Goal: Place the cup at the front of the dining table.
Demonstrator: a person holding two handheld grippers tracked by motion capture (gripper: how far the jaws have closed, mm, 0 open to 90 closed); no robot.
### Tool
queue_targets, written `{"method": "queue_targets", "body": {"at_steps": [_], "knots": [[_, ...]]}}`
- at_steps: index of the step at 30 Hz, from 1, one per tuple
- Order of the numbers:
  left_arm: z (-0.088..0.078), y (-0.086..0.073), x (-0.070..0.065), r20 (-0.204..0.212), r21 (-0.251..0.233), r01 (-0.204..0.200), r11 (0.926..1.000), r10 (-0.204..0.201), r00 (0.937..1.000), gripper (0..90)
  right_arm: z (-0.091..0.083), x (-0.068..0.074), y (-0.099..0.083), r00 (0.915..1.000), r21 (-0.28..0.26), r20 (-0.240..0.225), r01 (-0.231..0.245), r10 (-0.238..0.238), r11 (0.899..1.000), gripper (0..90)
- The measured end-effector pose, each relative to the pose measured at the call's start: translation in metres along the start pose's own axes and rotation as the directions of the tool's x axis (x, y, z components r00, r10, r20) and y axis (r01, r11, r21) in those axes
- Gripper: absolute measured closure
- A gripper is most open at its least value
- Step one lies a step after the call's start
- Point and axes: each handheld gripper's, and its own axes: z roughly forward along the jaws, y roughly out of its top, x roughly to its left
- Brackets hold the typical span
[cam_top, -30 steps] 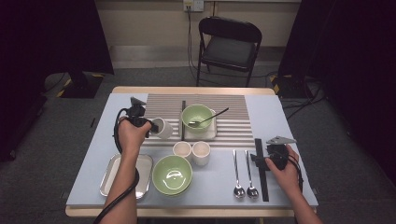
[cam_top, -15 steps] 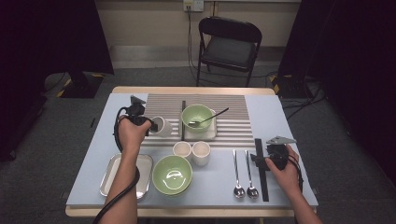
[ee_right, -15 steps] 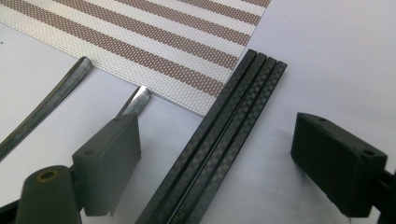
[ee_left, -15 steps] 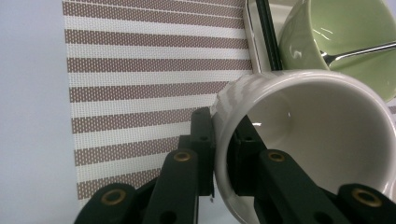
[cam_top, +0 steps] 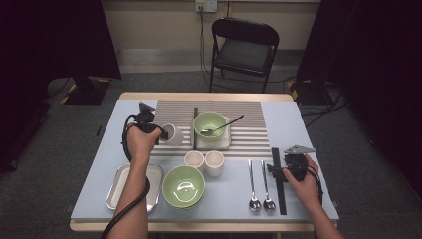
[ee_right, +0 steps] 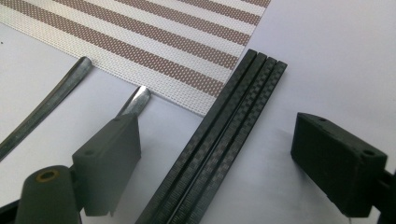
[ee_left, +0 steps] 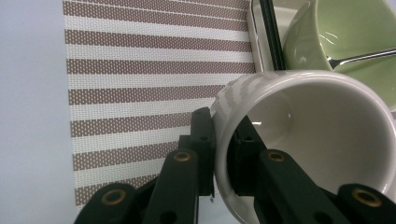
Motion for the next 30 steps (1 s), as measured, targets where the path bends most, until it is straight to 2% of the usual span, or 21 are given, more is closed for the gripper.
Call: {"method": "queue_targets", "body": {"at_steps": [8,16,30], "knots": [[0.003,0.0015,0.0011,-0.006,-0.005,0.011,0.9999,-0.011,0.9999,82.6,0.0001,0.0001,-0.0001,1.0,-0.001,0.0,0.0,0.0,1.0,14.9],[0.0039,0.0029,0.0034,-0.015,-0.017,0.0,0.9999,0.0,0.9999,82.7,0.0,-0.0001,0.0,1.0,0.0,0.0,0.0,0.0,1.0,14.9],[0.008,0.0059,0.0038,-0.006,-0.019,-0.007,0.9998,0.007,1.0,82.7,0.0,0.0,0.0001,1.0,0.001,0.0,0.0,0.0,1.0,14.9]]}}
